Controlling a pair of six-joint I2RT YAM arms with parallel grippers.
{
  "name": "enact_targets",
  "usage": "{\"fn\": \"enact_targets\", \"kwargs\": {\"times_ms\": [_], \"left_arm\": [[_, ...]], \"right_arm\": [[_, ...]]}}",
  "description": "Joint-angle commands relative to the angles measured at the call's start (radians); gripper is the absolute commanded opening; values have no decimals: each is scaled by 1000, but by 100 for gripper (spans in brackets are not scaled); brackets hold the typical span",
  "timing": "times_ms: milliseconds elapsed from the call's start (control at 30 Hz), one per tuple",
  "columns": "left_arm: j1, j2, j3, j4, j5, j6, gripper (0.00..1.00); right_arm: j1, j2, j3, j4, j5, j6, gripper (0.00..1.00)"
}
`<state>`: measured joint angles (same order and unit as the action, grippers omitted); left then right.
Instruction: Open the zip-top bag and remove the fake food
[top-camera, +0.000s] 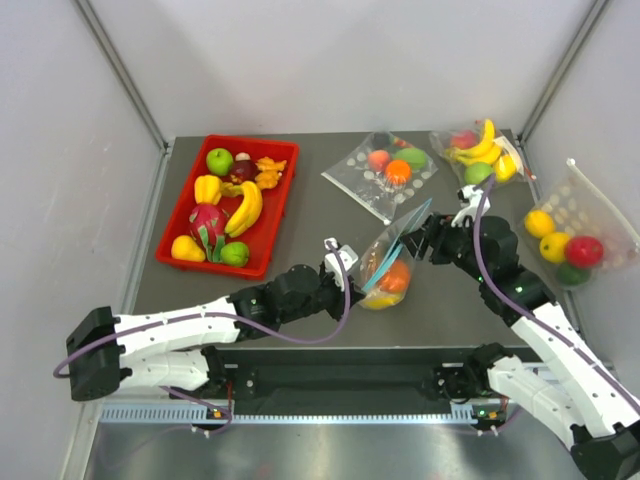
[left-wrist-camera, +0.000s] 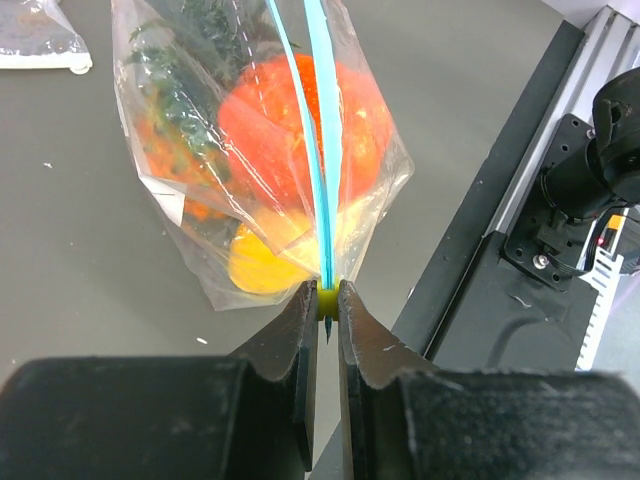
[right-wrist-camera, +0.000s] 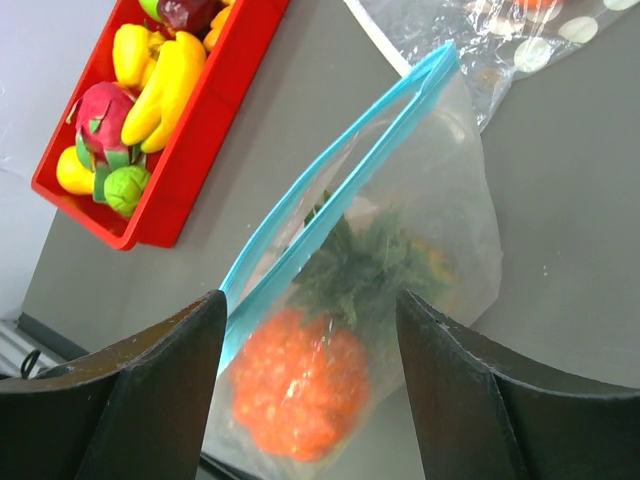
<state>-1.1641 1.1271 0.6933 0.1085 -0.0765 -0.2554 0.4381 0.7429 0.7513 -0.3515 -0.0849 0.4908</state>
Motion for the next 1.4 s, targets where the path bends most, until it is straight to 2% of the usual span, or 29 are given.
{"fn": "enact_targets", "kwargs": {"times_ms": [0,200,300,333,367,400,467,500,533,567,600,767,967,1200,1367], "left_arm": [[-8,-4,-2,53,-31,13,0],[-23,-16,-9,56,-34,30,0],[-38,-10,-9,66,-37,51,0],[-40,-6,-9,69,-37,56,0],[-42,-3,-8,72,-39,61,0],[-42,3,-3,72,-46,64,1],[-42,7,5,71,-52,71,12],[-42,8,14,71,-55,74,21],[-42,7,18,71,-58,77,27],[-42,7,25,71,-62,88,34],[-42,5,41,68,-63,93,45],[-39,-6,135,30,-155,111,60],[-10,6,250,34,-207,84,69],[90,157,363,20,-100,8,74],[96,226,376,62,-29,-25,77]], "right_arm": [[-4,19,23,69,28,-4,68],[-2,55,-4,42,103,-24,67],[-4,85,-20,45,102,-31,61],[-4,90,-23,46,97,-31,49],[-4,95,-24,49,88,-31,41],[-2,99,-27,55,88,-31,25],[-2,93,-27,55,88,-32,13],[-1,90,-27,57,88,-34,8],[-1,85,-26,52,64,-37,1],[-1,76,-24,49,62,-40,0],[-1,69,-24,46,60,-41,0],[-1,15,-29,40,39,-46,0],[2,-19,-36,29,17,-52,0],[4,-40,-44,20,10,-54,0],[5,-56,-41,9,8,-60,0]]}}
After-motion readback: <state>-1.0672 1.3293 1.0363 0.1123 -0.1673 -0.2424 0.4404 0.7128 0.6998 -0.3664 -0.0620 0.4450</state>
